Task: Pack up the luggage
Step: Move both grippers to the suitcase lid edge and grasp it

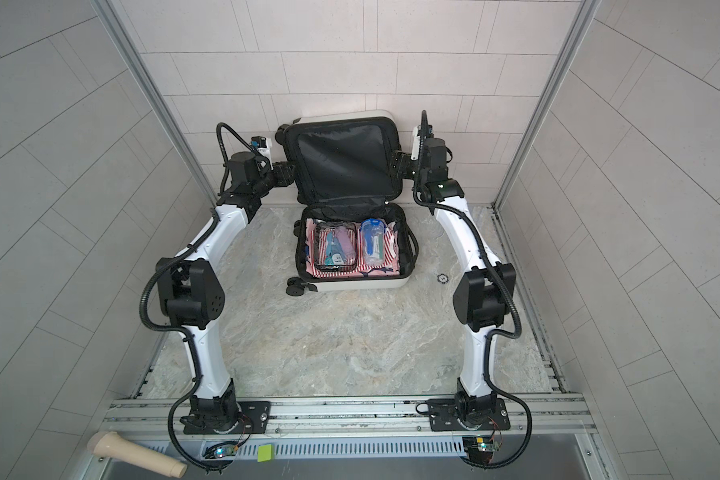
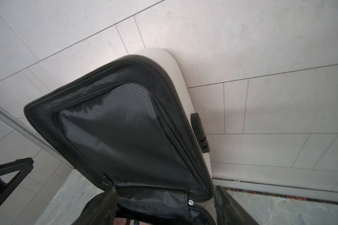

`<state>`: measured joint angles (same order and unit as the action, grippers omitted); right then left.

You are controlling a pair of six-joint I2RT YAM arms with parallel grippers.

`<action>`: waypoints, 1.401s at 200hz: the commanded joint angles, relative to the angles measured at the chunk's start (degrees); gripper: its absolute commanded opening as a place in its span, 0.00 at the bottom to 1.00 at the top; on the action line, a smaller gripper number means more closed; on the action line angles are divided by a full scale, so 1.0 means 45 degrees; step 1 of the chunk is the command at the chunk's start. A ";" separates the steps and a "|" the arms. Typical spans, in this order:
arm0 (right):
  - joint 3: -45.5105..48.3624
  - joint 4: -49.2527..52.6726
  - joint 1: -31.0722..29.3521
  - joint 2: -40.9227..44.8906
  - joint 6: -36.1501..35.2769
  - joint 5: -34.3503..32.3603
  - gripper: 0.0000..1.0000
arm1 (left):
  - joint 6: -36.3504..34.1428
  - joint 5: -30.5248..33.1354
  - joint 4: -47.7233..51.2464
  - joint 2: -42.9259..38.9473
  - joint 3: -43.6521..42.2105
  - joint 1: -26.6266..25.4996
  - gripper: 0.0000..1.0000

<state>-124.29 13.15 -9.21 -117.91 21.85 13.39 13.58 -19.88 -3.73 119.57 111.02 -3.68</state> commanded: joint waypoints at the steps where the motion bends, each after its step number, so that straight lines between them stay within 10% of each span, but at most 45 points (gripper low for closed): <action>1: -0.1449 0.0345 0.0055 -0.0851 -0.0564 -0.0319 0.74 | 0.0488 -0.0880 -0.0789 0.0657 0.0955 0.0299 0.55; 220: -0.6340 -0.4116 0.0163 -0.5683 0.0707 0.0714 0.30 | 0.2664 -0.1819 -0.2786 0.4737 0.6363 -0.0024 0.27; 280: -0.6501 -0.3823 0.0160 -0.5471 0.0923 0.1244 0.06 | 0.2726 -0.2177 -0.2644 0.4130 0.6214 -0.0158 0.00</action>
<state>-151.44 -1.91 -7.62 -143.04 23.81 15.25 23.55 -25.36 -14.28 140.16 137.36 -2.07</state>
